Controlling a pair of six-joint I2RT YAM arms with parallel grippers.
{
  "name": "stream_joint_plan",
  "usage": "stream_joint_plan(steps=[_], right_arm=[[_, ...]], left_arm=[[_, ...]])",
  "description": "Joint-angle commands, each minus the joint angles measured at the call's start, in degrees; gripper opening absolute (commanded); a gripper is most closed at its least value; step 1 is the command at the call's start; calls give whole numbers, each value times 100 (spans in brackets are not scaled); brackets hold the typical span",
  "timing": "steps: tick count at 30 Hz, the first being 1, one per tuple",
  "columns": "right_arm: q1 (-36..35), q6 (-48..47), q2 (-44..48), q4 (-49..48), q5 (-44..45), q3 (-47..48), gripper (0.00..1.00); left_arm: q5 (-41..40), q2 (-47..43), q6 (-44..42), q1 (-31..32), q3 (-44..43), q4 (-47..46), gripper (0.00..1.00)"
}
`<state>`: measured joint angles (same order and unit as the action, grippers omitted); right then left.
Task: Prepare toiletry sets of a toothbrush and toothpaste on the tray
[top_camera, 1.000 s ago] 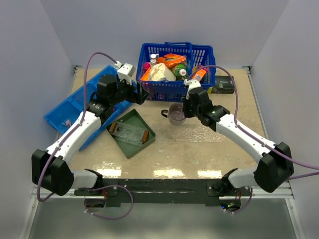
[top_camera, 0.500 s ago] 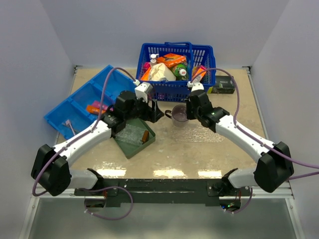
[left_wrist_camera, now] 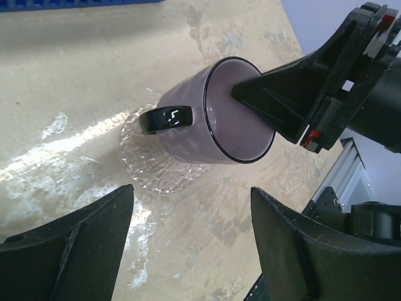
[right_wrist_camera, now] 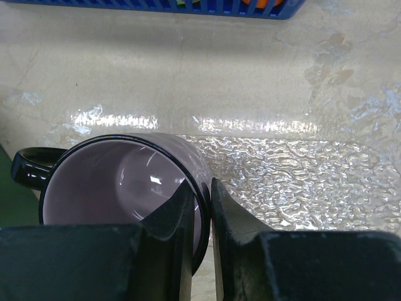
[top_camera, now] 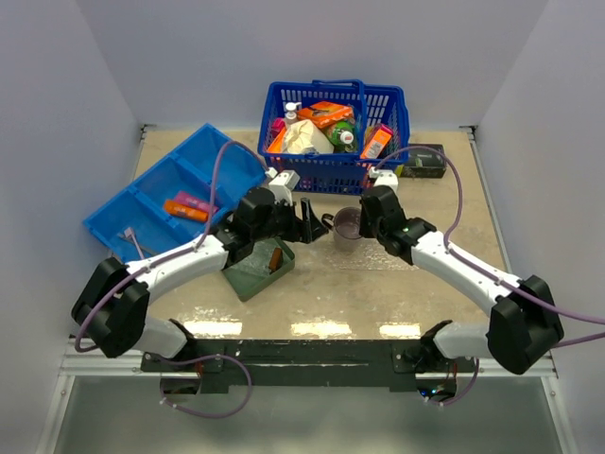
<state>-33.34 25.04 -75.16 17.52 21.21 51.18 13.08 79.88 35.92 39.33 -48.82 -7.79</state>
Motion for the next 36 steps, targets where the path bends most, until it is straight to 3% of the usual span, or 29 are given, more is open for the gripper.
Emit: stream_joint_plan(steps=[1,29,32,35,36], right_arm=[[12,379,256,-723,313,-72,0],[12,687,-342,-1101,164,-495,1],[12,704,-368,-1136,155,-512,7],[12,687,-360,-1093,155,-504,19],[12,687,-351,-1075,155,-504,28]], left_arm=[[80,291,415,180,13,-679,79],[318,1540,512,338,-277,-1225,70],[327,1654,512,338,-321,-1295,66],[353,1750,547,338,-339,-1391,64],[344,1759,547,338,-339,-1400,64]])
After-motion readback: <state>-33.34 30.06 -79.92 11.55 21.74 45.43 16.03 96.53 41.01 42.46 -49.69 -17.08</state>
